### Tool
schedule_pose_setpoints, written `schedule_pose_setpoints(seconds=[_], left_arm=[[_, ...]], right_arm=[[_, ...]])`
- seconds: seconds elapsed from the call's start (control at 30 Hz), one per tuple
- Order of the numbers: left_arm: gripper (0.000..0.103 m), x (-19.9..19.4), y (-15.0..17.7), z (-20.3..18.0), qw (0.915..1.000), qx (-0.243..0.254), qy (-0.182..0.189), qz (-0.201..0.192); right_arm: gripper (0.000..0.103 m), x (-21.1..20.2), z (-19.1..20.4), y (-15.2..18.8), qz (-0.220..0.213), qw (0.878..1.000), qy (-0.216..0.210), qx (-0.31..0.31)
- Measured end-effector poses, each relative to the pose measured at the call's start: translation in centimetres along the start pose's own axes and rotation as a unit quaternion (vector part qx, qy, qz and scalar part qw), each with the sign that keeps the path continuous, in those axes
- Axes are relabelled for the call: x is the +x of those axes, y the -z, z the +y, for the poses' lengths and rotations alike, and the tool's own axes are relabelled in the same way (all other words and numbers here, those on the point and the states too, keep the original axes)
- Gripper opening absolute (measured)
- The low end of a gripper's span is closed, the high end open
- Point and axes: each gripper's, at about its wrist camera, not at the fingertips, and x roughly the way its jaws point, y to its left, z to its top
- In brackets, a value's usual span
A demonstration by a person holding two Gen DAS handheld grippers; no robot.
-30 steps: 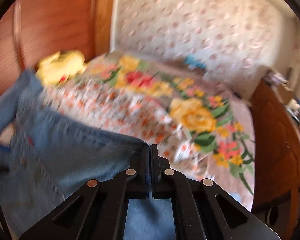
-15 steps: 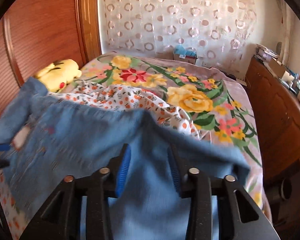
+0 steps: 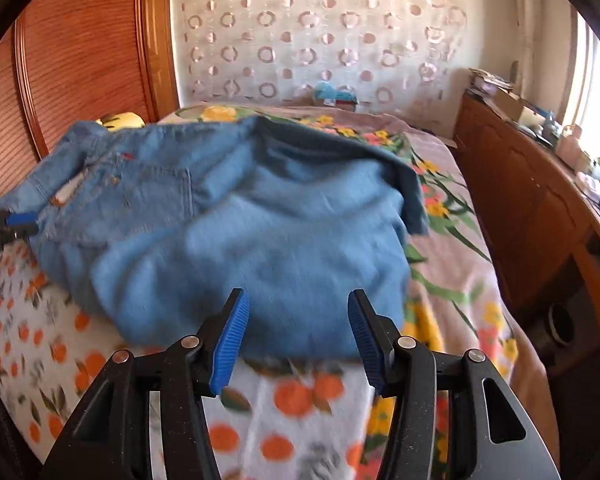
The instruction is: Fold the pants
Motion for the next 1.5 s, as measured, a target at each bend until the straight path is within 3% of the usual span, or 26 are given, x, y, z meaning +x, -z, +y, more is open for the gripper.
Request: schedule_pose_setpoints(seconds=[0.33, 0.73, 0.93, 1.03, 1.07, 1.1, 1.17, 1.33, 1.5], left_arm=[[0.053, -0.5, 0.5, 0.0, 0.9999, -0.015, -0.008, 0.001], [0.057, -1.2, 1.0, 0.3, 0.9996, -0.022, -0.014, -0.008], [0.058, 0.9, 1.2, 0.8, 0.9990, -0.031, 0.004, 0.031], [0.058, 1.0, 1.2, 0.6, 0.9994, -0.023, 0.001, 0.024], [0.057, 1.0, 1.2, 0.5, 0.9995, -0.020, 0.001, 0.023], [0.047, 1.1, 1.2, 0.3, 0.9996, -0.016, 0.005, 0.023], [0.042, 0.9, 1.2, -0.1, 0.9998, -0.006, 0.006, 0.017], [0.014, -0.4, 0.3, 0.0, 0.9998, -0.005, 0.021, -0.004], [0.010, -2.6, -2.7, -1.7, 0.9983, 0.049, 0.015, -0.028]], right_arm=[[0.058, 1.1, -0.6, 1.1, 0.035, 0.999, 0.027, -0.027], [0.058, 4.0, -0.9, 0.7, 0.021, 0.999, 0.035, -0.031], [0.058, 4.3, -1.1, 0.5, 0.017, 0.999, 0.030, -0.024], [0.044, 4.4, -1.3, 0.5, 0.019, 0.999, 0.017, -0.021], [0.033, 4.4, -1.3, 0.6, 0.018, 0.999, 0.019, -0.025], [0.028, 4.4, -1.1, 0.5, 0.016, 0.999, 0.021, -0.029], [0.014, 4.2, -0.9, 0.4, 0.011, 0.999, 0.022, -0.036], [0.007, 4.2, -1.0, 0.0, 0.009, 0.999, 0.017, -0.034], [0.005, 3.6, -1.0, -1.3, 0.007, 0.998, 0.028, -0.054]])
